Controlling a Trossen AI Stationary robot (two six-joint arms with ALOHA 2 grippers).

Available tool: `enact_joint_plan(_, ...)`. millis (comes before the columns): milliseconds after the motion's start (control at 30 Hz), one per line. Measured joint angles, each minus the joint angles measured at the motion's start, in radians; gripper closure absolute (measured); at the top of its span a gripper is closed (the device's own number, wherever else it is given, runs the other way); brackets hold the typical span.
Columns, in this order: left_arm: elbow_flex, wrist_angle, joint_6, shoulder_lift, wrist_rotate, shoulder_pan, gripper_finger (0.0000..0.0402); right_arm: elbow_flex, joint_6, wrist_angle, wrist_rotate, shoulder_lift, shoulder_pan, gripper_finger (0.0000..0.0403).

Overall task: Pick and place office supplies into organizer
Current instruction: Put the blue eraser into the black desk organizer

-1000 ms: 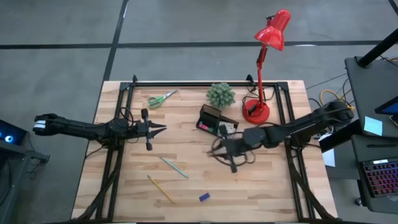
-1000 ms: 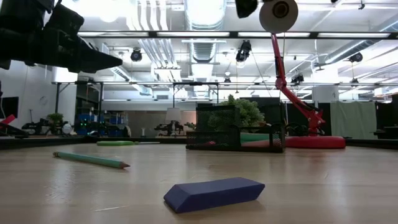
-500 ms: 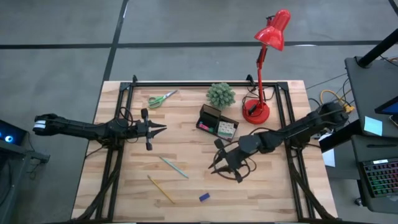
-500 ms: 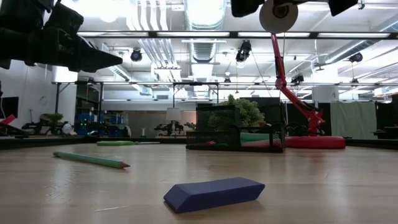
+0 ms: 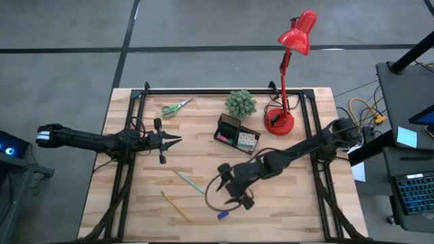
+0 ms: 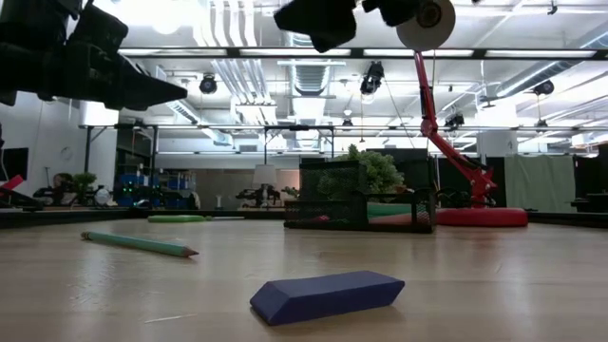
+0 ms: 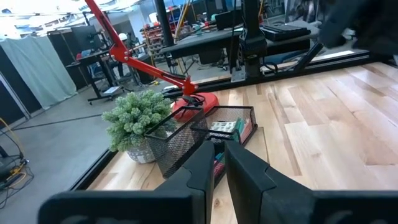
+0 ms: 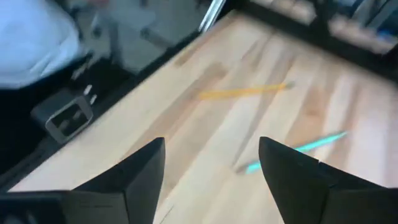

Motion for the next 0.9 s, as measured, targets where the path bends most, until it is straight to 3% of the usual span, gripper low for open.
enact_joint_plan(167,0.0,0.0,0.0,-0.001,0.0,0.0,0.0375,0.177,0.12,-0.25,0.0,0.076,0.035,0.0151)
enact_joint_plan(333,0.0,-0.001,0.0,0.0,0.0,0.0,0.0375,0.287,0.138,-0.396,0.029,0.153,0.078,0.0161)
enact_joint_plan(900,0.0,-0.01,-0.001,0.0,0.0,0.0,0.0375,0.337,0.29,-0.487,0.105,0.268,0.111,0.0182)
